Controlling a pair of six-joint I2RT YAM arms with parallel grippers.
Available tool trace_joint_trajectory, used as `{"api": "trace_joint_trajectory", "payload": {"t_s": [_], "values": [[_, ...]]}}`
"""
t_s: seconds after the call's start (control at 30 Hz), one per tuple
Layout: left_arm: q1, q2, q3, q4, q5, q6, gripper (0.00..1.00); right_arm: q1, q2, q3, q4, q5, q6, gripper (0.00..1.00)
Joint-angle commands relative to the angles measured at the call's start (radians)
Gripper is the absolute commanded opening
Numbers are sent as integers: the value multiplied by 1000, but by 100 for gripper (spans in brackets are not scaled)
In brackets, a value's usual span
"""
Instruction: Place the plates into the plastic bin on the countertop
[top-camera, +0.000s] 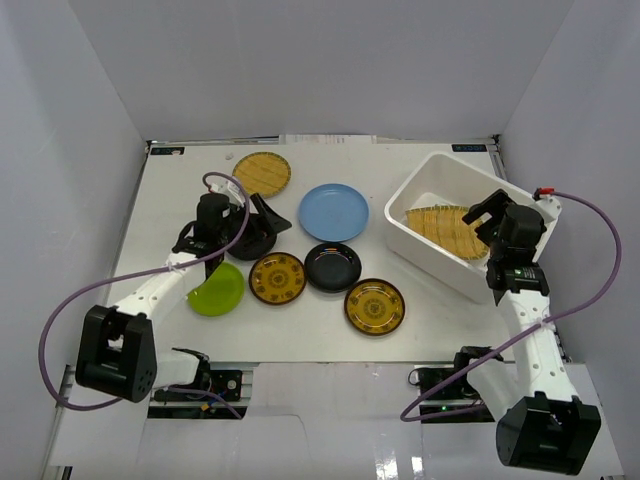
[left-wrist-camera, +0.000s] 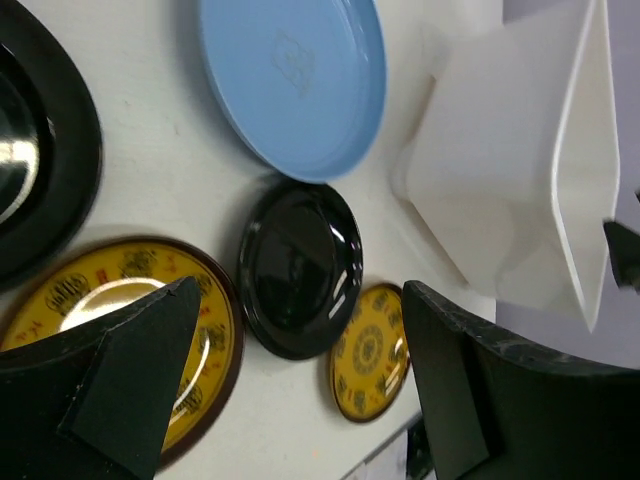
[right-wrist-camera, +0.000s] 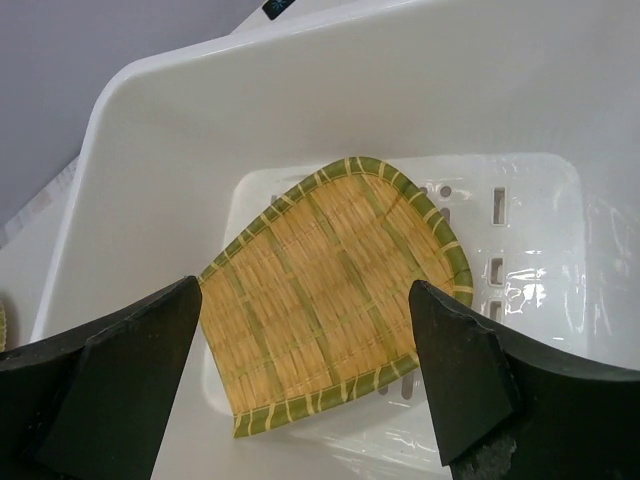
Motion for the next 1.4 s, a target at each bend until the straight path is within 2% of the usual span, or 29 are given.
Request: {"api": "trace_joint_trajectory", "payload": {"t_s": [0.0, 0.07, 0.1, 0.13, 0.17, 0.2, 0.27, 0.3, 0.37, 0.43, 0.53, 0.63, 0.7, 0.93, 1.17, 1.3, 1.33, 1.37], "values": [[14, 57, 96, 32, -206, -25, 91, -2, -54, -1, -23, -54, -34, 90], [47, 138, 172, 35, -219, -32, 90, -2, -121, -32, -29, -70, -10, 90], [99, 175, 201, 37, -200, -34, 89, -2, -156, -56, -6, -111, 13, 91], [134, 212, 268, 20, -174, -46, 89, -2, -191, -84, 66, -129, 26, 98], [179, 291, 296, 17, -133, -61, 87, -2, -248, -111, 89, -148, 35, 96], [251, 333, 319, 29, -84, -73, 85, -2, -265, -116, 103, -206, 32, 88], [315, 417, 413, 23, -6, -90, 83, -1, -266, -105, 135, -281, 29, 51], [348, 501, 450, 2, 17, -77, 82, -1, -253, -90, 135, -401, 15, 35], [369, 579, 552, -31, 33, -45, 82, 7, -207, -81, 135, -500, -5, 29], [400, 668, 586, -19, 71, -43, 81, 22, -195, -90, 135, -560, -35, 23], [439, 761, 616, 38, 123, -78, 80, 77, -218, -139, 178, -579, -39, 23], [446, 845, 662, 40, 165, -75, 79, 165, -255, -182, 250, -573, -34, 29], [445, 881, 682, 101, 195, -87, 78, 209, -247, -184, 269, -553, -45, 31], [431, 1022, 755, 181, 235, -135, 64, 427, -157, -173, 336, -495, -65, 34], [406, 1120, 821, 236, 203, -192, 47, 567, -78, -151, 372, -421, -62, 34], [403, 1145, 826, 325, 220, -241, 23, 630, -29, -132, 387, -387, -65, 35], [403, 1145, 823, 343, 238, -251, 10, 651, -6, -125, 391, -384, -65, 36], [406, 1140, 820, 356, 248, -267, 5, 660, 4, -124, 404, -383, -63, 37]]}}
